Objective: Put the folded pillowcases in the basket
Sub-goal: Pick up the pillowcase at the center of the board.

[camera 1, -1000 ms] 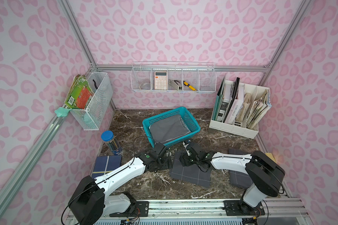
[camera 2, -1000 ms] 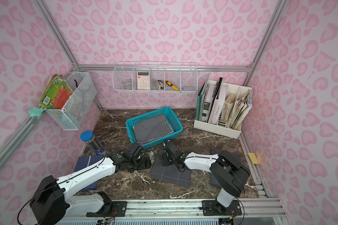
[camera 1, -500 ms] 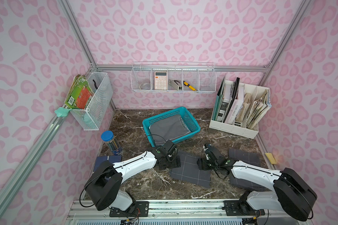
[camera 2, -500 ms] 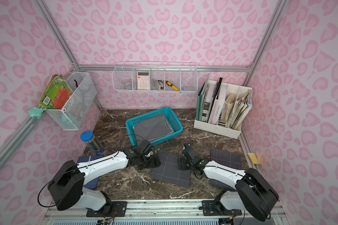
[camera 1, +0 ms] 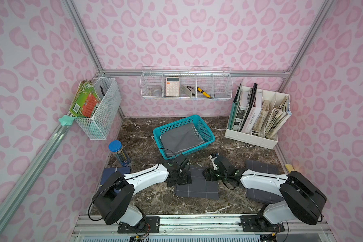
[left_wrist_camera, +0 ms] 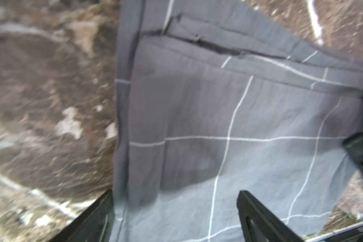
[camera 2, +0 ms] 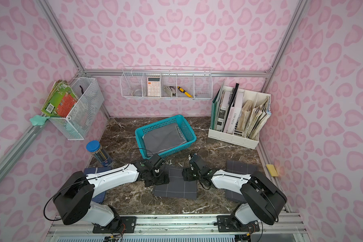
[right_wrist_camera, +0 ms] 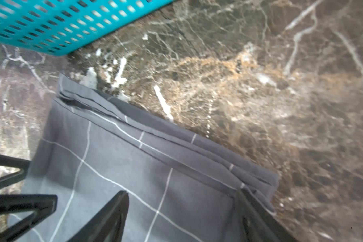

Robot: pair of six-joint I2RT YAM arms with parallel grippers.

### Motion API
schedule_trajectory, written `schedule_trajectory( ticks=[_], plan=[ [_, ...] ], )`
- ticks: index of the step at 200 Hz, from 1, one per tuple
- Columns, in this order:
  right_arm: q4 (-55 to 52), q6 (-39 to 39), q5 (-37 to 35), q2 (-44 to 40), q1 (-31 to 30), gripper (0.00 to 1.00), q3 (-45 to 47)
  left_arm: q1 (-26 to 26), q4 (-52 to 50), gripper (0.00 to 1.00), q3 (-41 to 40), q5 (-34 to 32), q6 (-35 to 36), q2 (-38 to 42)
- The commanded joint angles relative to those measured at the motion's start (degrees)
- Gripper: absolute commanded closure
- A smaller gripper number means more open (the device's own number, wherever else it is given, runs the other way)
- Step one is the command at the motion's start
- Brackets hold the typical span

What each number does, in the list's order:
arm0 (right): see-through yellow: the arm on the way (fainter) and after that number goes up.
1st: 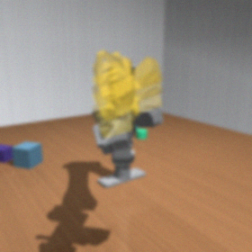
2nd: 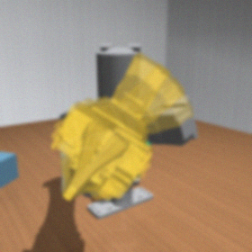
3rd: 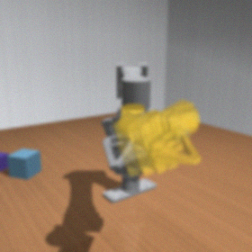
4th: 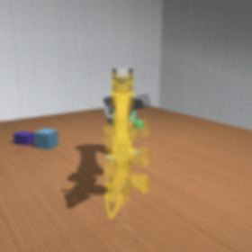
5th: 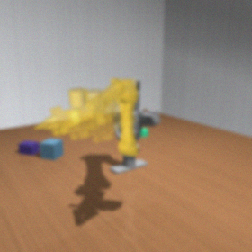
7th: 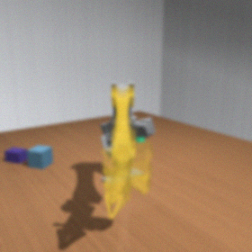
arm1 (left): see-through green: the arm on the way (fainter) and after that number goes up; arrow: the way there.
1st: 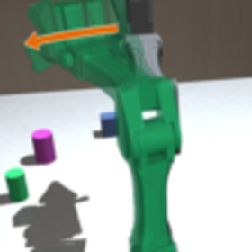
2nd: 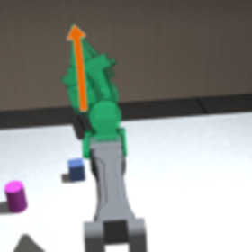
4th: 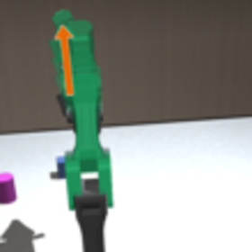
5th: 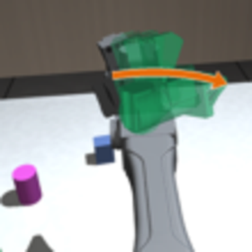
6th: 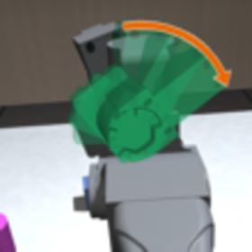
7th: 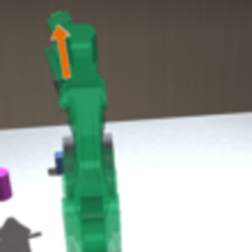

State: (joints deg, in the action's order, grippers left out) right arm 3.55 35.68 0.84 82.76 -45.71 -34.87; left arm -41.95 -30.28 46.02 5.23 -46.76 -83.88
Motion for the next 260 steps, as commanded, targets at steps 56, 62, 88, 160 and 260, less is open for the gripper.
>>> schedule_trajectory(
  ticks=[56,62,88,160,260],
  plan=[
    [-4.9,1.7,-0.7,-11.9,3.7,0.17,7.4,0.1,1.0,0.12,-1.6,-3.2,-1.1,0.1],
    [-4.8,2.1,-0.2,-12.2,3.8,0.17,8.1,0.2,1.3,0.13,-1.4,-3.2,-1.0,-0.2],
    [-3.3,4.6,2.4,-12.4,3.7,0.19,10.2,0.2,1.0,0.15,0.3,-3.0,-0.3,-1.4],
    [0.8,8.7,3.5,-9.2,0.8,0.24,12.2,0.5,1.9,0.26,-1.0,-3.8,-1.3,-4.6],
    [0.1,9.1,-1.3,-4.1,-3.9,0.59,8.6,-0.4,6.7,0.7,-2.6,-1.1,-0.6,-3.3]
  ],
)
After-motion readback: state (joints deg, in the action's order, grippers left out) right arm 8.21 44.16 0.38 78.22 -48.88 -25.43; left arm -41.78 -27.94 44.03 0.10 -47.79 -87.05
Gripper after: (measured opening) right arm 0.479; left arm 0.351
